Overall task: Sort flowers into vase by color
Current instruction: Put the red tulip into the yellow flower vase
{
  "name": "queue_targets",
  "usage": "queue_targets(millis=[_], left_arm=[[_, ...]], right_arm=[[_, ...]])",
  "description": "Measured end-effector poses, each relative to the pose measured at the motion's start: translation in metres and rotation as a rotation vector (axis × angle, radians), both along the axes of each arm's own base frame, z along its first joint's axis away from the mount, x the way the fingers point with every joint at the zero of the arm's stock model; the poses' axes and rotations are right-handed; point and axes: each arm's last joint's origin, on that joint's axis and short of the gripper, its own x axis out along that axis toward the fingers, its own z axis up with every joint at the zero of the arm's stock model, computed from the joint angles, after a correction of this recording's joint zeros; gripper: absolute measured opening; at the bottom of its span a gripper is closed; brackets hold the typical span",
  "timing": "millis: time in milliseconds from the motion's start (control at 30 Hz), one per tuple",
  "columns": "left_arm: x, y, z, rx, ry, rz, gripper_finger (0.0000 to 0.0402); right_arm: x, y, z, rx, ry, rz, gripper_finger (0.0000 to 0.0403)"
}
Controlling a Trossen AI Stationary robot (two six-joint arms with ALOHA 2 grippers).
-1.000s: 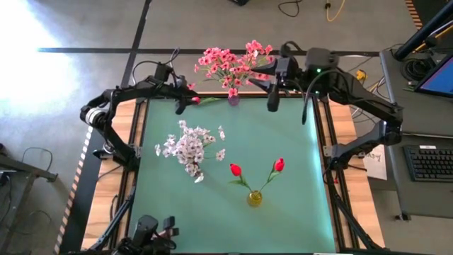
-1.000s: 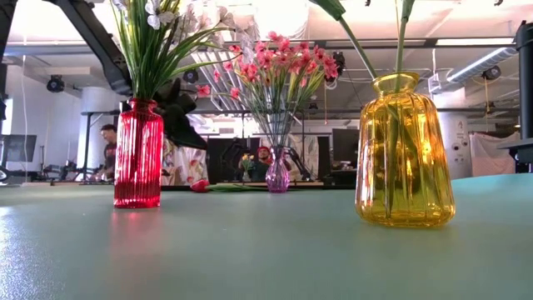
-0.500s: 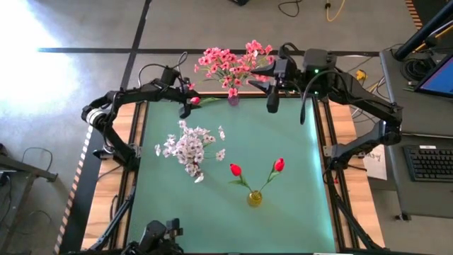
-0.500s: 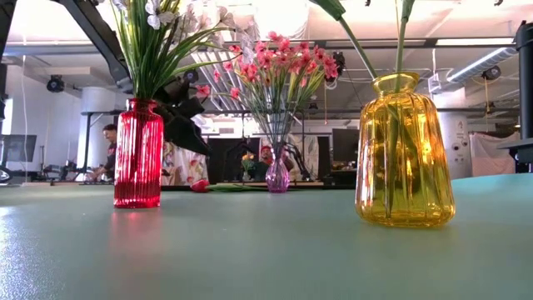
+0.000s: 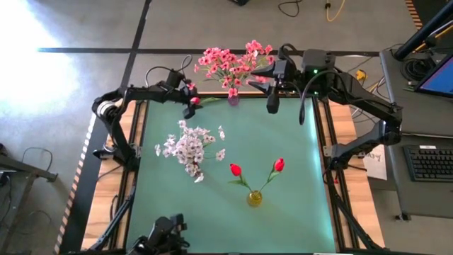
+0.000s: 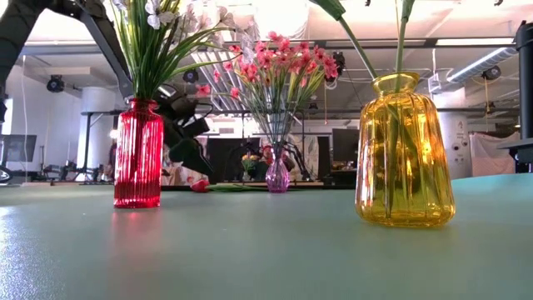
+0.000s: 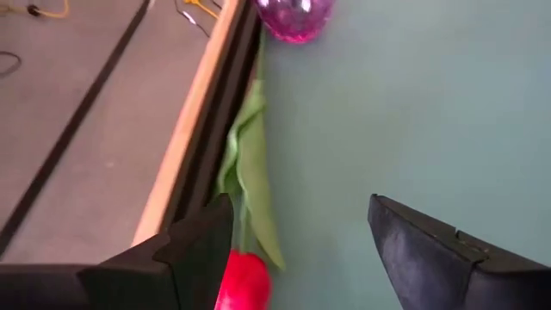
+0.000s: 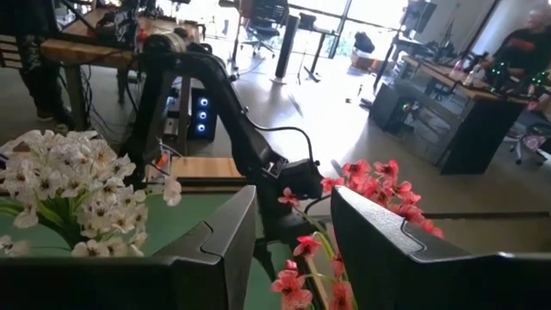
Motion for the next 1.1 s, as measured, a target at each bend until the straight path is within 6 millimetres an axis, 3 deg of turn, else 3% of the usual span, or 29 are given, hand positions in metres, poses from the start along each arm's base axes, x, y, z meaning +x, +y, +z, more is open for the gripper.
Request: queue_targets(millis=[1100], left_arm=[[0.016, -0.004, -0.008, 0.046, 0.079, 0.097, 0.0255]], right_arm=[[-0.001, 0.0, -0.004, 0.009, 0.041, 0.001, 0.0146]])
